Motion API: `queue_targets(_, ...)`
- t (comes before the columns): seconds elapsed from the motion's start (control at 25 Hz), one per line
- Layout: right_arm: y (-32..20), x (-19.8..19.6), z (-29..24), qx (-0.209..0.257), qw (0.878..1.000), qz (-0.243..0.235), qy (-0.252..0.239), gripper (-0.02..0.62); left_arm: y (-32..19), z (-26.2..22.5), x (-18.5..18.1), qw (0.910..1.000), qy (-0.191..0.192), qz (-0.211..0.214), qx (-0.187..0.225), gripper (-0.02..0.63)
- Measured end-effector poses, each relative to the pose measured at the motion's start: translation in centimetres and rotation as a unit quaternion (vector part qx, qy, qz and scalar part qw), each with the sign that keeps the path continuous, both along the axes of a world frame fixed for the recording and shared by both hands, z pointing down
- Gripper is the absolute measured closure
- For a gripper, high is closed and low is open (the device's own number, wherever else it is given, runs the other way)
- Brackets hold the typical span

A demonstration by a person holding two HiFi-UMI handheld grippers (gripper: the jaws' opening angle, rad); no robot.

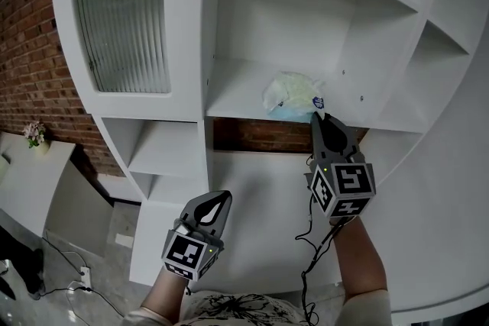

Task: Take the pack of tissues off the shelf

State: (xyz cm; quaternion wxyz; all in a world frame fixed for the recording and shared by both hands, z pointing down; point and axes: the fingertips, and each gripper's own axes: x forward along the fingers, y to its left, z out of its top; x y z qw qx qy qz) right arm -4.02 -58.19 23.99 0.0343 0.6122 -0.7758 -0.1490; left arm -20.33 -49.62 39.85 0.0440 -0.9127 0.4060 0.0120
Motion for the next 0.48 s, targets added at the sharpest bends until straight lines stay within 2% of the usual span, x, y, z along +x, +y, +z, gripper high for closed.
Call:
queue_targets(0.24,5.1,-1.5,1.7,0.052,0.999,-0.010,-0.001,0.581,0.7,0.8,-0.7,0.9999,0.007,-0.007,-0.013,0.594)
queue_targets(0.36,7.4,-1.8,4.7,0.045,0.999,-0.010,-0.002,0.581,1.0,1.3,-1.2,0.9998,0.004,-0.014,-0.015,0.594)
queue_targets(0.48,8.5,-2.0,8.6,0.016,1.000,-0.009,-0.005,0.581,1.1,2.2,-1.7,0.9996,0.001,-0.018,-0.021,0.594)
